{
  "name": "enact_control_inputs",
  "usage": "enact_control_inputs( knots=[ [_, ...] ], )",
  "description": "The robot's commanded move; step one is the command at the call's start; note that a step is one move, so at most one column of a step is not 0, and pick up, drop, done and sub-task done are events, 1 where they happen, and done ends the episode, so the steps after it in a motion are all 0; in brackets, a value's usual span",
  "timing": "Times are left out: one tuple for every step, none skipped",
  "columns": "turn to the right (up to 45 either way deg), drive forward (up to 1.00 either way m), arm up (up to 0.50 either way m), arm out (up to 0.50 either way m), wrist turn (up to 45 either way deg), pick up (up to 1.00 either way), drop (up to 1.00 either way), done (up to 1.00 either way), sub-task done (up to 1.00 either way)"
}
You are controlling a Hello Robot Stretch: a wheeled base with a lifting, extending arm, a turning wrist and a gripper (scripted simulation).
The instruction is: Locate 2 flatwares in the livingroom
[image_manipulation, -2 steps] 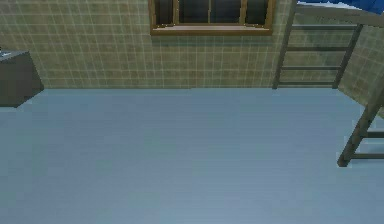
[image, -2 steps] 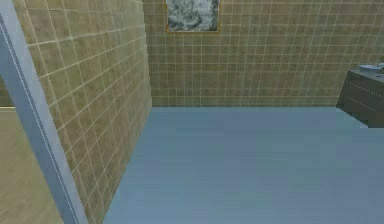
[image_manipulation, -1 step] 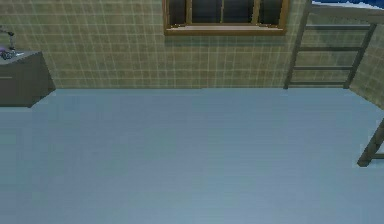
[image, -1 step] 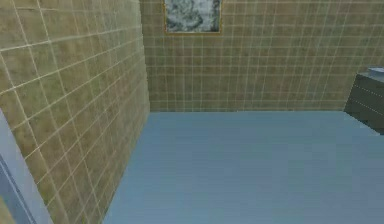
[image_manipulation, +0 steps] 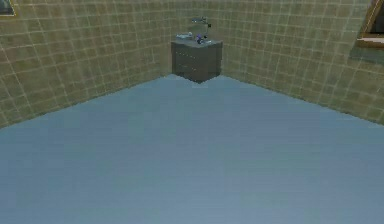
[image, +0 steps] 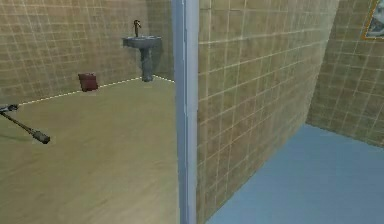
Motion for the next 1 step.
enact_control_inputs(
  knots=[
    [-30.0, 0.0, 0.0, 0.0, 0.0, 0.0, 0.0, 0.0, 0.0]
  ],
)
